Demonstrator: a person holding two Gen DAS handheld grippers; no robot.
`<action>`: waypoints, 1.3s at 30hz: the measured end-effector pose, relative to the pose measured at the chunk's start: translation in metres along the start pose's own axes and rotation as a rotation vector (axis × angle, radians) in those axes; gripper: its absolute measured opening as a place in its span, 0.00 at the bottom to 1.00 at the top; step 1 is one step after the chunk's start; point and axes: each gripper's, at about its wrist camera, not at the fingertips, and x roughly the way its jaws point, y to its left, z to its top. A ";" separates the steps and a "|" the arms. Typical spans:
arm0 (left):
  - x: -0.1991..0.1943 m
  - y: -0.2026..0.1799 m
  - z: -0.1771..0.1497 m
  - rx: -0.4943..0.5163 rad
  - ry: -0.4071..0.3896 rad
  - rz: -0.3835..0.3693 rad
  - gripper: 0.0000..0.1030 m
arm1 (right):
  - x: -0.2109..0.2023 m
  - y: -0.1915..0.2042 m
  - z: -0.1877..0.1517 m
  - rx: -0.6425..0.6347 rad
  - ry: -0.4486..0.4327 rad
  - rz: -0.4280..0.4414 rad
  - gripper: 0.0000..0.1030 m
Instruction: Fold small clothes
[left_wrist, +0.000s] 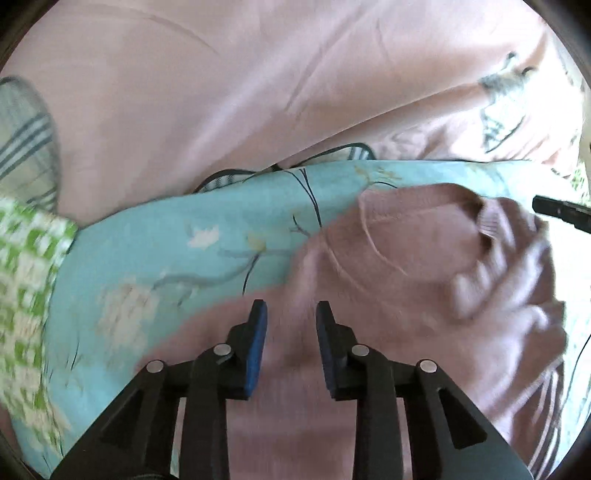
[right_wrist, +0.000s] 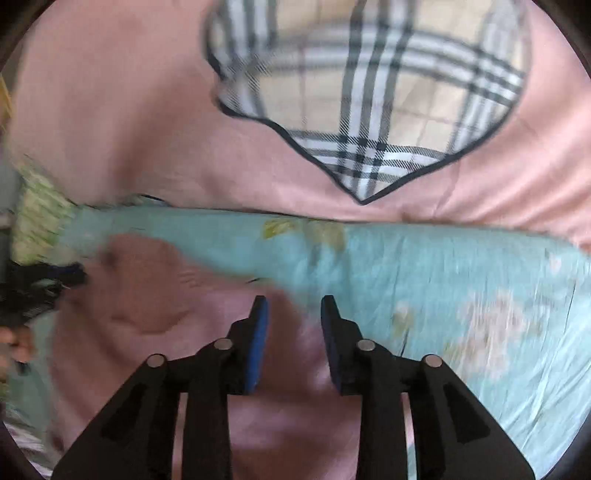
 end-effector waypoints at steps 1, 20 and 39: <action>-0.014 -0.003 -0.012 -0.006 -0.014 -0.016 0.27 | -0.015 0.000 -0.008 0.019 -0.011 0.022 0.31; -0.139 -0.090 -0.233 0.131 0.143 -0.203 0.55 | -0.134 0.053 -0.214 0.247 0.085 0.136 0.41; -0.115 -0.149 -0.278 0.515 0.224 -0.419 0.62 | -0.199 0.050 -0.339 0.402 0.111 0.047 0.46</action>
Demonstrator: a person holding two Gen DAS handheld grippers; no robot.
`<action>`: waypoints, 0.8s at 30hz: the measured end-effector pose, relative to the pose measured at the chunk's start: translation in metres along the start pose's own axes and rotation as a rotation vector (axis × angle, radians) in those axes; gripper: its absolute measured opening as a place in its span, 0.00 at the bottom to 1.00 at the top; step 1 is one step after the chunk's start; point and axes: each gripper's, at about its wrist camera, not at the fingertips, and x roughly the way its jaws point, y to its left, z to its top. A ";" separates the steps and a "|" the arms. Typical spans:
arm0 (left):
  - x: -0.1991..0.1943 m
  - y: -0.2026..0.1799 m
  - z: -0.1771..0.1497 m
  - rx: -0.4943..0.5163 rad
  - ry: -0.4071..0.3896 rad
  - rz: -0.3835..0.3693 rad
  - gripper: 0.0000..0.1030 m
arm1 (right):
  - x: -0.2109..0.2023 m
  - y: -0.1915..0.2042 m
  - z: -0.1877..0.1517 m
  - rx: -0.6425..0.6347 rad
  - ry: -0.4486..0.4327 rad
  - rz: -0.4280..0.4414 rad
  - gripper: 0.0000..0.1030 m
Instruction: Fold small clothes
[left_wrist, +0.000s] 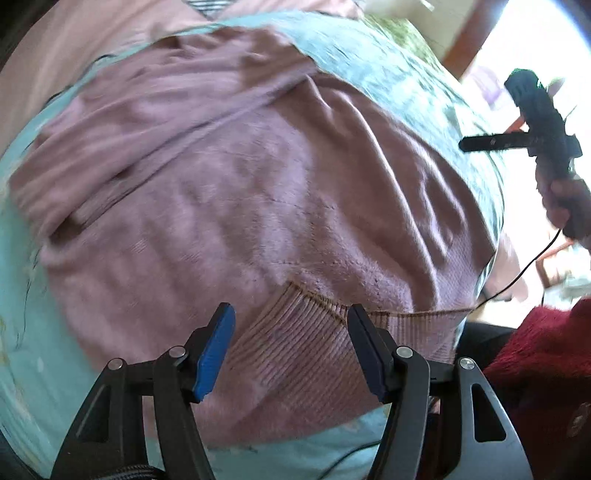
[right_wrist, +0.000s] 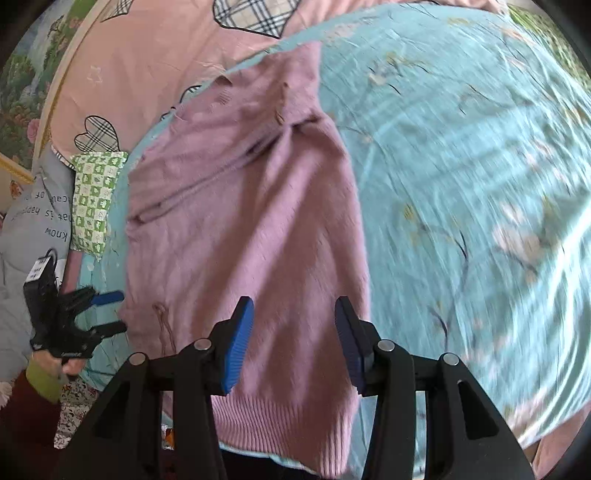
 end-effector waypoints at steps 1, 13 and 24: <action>0.007 -0.002 0.001 0.019 0.014 -0.002 0.62 | -0.001 -0.002 -0.005 0.005 0.005 -0.004 0.46; 0.040 -0.024 -0.029 0.096 0.075 -0.089 0.10 | 0.012 -0.023 -0.056 0.060 0.102 -0.028 0.46; -0.018 -0.008 -0.120 -0.173 -0.057 -0.066 0.08 | 0.037 -0.008 -0.079 -0.050 0.228 -0.011 0.08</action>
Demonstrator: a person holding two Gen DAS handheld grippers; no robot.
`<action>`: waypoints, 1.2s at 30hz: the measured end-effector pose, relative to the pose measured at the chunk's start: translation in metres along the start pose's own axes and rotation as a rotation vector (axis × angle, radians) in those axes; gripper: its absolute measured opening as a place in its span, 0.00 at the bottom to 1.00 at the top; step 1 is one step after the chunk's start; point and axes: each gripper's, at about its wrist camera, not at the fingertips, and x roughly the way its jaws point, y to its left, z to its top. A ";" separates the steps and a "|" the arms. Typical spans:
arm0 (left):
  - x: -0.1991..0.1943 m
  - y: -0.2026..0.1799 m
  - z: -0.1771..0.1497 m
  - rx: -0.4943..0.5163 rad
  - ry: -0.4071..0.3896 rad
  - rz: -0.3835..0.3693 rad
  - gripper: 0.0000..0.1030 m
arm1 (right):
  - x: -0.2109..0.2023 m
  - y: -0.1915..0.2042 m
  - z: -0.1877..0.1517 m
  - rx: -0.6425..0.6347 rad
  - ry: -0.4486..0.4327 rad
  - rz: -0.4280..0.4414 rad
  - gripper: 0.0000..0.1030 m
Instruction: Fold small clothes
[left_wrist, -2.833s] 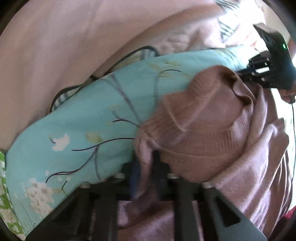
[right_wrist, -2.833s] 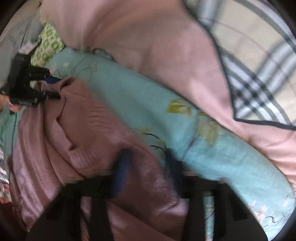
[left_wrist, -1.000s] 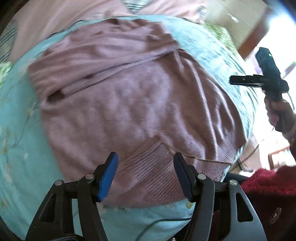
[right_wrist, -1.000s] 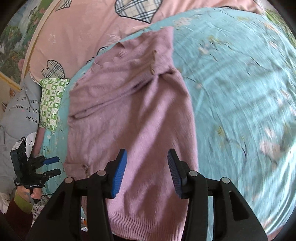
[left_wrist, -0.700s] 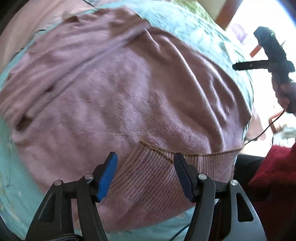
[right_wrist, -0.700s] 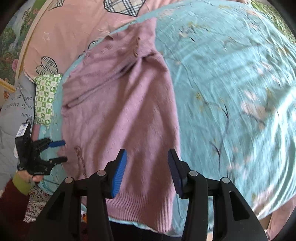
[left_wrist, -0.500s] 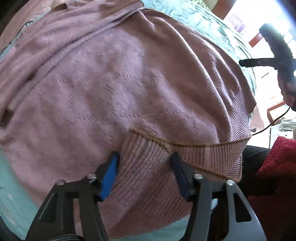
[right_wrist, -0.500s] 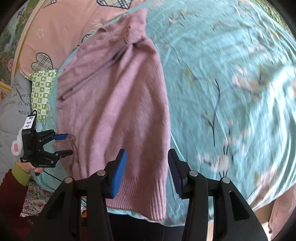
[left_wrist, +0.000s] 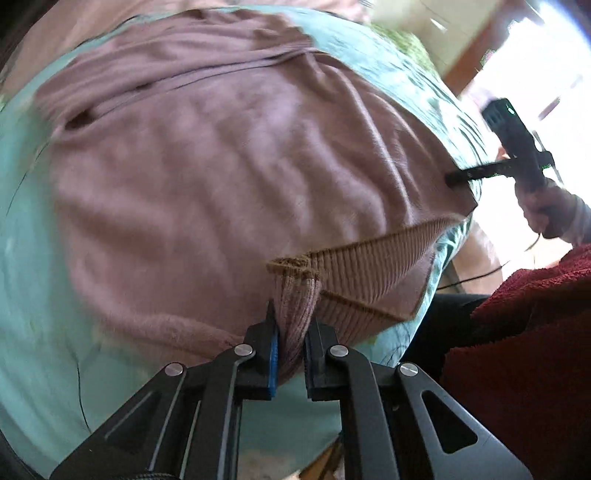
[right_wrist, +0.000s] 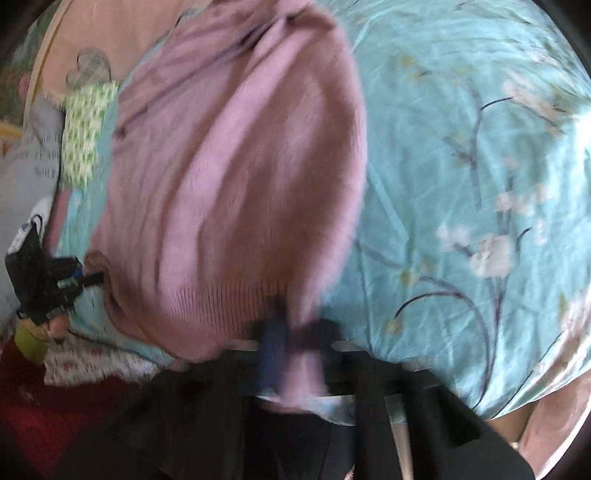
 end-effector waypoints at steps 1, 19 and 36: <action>-0.003 0.005 -0.008 -0.035 -0.009 0.000 0.08 | -0.001 -0.001 -0.001 -0.002 0.000 0.013 0.08; -0.062 0.046 0.010 -0.263 -0.259 -0.018 0.08 | -0.063 0.008 0.055 0.065 -0.241 0.332 0.07; -0.078 0.152 0.209 -0.281 -0.400 0.119 0.08 | -0.060 0.017 0.274 0.110 -0.389 0.364 0.07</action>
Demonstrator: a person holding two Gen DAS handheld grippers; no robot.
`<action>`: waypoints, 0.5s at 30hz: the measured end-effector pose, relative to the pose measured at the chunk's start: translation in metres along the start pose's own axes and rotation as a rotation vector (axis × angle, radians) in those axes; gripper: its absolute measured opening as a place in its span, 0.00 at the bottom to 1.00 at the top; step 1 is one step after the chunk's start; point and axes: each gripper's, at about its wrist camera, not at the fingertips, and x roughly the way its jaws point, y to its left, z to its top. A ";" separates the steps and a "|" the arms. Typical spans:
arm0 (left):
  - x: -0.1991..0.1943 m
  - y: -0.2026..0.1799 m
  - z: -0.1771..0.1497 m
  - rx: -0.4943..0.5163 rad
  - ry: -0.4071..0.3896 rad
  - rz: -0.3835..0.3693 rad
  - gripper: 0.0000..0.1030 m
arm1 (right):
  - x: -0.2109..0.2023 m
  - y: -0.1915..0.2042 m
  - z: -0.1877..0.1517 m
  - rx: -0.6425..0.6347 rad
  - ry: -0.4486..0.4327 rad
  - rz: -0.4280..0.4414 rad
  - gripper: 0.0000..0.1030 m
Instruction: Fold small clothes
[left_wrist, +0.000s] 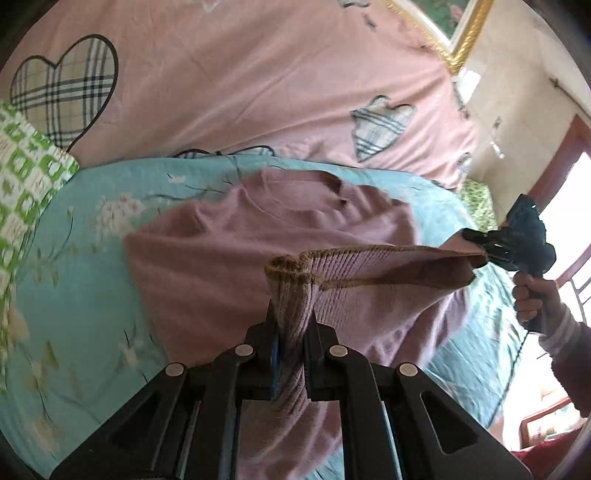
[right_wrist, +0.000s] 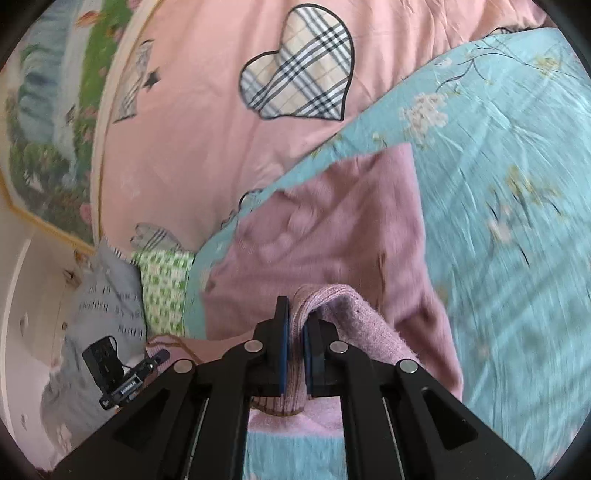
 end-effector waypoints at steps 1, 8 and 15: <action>0.009 0.005 0.008 -0.002 0.009 0.011 0.08 | 0.009 -0.002 0.009 0.006 0.003 -0.009 0.07; 0.051 0.025 0.050 0.001 0.030 0.074 0.08 | 0.058 -0.016 0.060 0.027 0.032 -0.028 0.07; 0.088 0.045 0.086 -0.010 0.037 0.163 0.08 | 0.090 -0.031 0.100 0.045 0.026 -0.036 0.07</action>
